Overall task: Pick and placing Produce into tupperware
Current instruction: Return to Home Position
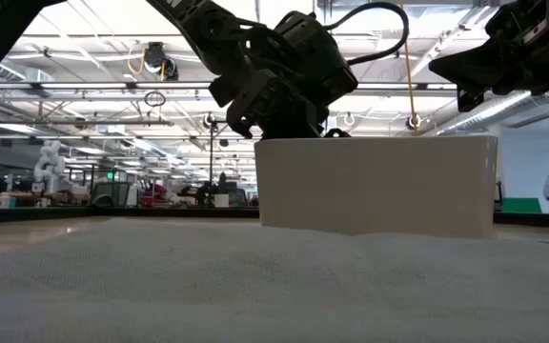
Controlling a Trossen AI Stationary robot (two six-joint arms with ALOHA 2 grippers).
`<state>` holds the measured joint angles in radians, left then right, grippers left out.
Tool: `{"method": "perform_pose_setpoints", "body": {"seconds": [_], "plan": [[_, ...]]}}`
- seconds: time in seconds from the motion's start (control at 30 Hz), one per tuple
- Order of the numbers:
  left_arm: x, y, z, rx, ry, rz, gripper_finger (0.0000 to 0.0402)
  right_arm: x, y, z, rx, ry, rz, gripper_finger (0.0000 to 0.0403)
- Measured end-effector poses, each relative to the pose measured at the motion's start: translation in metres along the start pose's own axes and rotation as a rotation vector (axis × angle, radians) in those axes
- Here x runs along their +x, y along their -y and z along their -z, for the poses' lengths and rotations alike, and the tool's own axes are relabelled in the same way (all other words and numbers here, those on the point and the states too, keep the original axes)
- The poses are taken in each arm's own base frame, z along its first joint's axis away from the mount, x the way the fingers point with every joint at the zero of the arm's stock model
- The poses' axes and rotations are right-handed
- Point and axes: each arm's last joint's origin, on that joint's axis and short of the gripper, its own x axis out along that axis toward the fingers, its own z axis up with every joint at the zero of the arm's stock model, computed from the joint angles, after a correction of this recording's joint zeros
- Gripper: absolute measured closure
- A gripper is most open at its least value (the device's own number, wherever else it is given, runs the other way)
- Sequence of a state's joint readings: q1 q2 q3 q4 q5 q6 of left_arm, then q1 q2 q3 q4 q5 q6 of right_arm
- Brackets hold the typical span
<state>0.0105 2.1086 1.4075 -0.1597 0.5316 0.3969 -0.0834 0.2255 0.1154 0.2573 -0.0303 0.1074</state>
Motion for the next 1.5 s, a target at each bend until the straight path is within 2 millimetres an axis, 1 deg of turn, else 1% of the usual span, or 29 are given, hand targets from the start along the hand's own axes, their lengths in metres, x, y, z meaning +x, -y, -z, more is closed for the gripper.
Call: {"method": "perform_pose_setpoints", "body": {"seconds": [0.2, 0.4, 0.47, 0.57, 0.67, 0.83, 0.9, 0.97, 1.07, 1.2, 1.3, 1.33, 1.37, 1.5], "plan": [[-0.003, 0.000, -0.002, -0.002, -0.006, -0.020, 0.0124, 0.000, 0.000, 0.000, 0.000, 0.000, 0.000, 0.0403], [-0.016, 0.000, -0.018, 0.004, -0.022, -0.080, 0.0123, 0.000, 0.000, 0.000, 0.000, -0.002, 0.000, 0.0403], [-0.025, 0.003, -0.023, 0.008, -0.045, -0.088, 0.0123, 0.000, 0.000, 0.000, 0.003, -0.003, -0.001, 0.0403], [-0.042, 0.008, -0.037, 0.048, -0.021, -0.123, 0.0123, 0.000, 0.000, 0.001, 0.004, -0.009, -0.003, 0.0403], [-0.063, 0.015, -0.049, 0.067, -0.010, -0.177, 0.0123, 0.000, 0.000, 0.001, 0.011, -0.009, -0.010, 0.0403], [-0.106, 0.030, -0.069, 0.086, -0.005, -0.289, 0.0124, 0.000, -0.001, -0.002, 0.010, 0.021, -0.031, 0.0403], [-0.121, 0.038, -0.072, 0.085, -0.019, -0.316, 0.0132, 0.000, -0.001, -0.003, 0.010, 0.028, -0.031, 0.0403], [-0.138, 0.047, -0.076, 0.088, -0.031, -0.345, 0.0152, -0.001, -0.001, -0.004, 0.010, 0.036, -0.032, 0.0403], [-0.159, 0.058, -0.080, 0.087, -0.044, -0.383, 0.0203, -0.002, -0.001, -0.006, 0.009, 0.055, -0.033, 0.0403], [-0.183, 0.072, -0.080, 0.066, -0.058, -0.380, 0.0295, -0.003, -0.001, -0.006, 0.009, 0.065, -0.032, 0.0403], [-0.193, 0.081, -0.079, 0.064, -0.075, -0.371, 0.0371, -0.004, -0.002, -0.007, 0.009, 0.070, -0.032, 0.0403], [-0.196, 0.084, -0.078, 0.064, -0.081, -0.375, 0.0385, -0.004, -0.002, -0.007, 0.009, 0.069, -0.032, 0.0403], [-0.198, 0.087, -0.077, 0.067, -0.086, -0.386, 0.0391, -0.004, -0.002, -0.007, 0.009, 0.071, -0.032, 0.0403], [-0.212, 0.099, -0.076, 0.079, -0.102, -0.474, 0.0397, -0.004, -0.002, -0.007, 0.009, 0.068, -0.032, 0.0403]]}}
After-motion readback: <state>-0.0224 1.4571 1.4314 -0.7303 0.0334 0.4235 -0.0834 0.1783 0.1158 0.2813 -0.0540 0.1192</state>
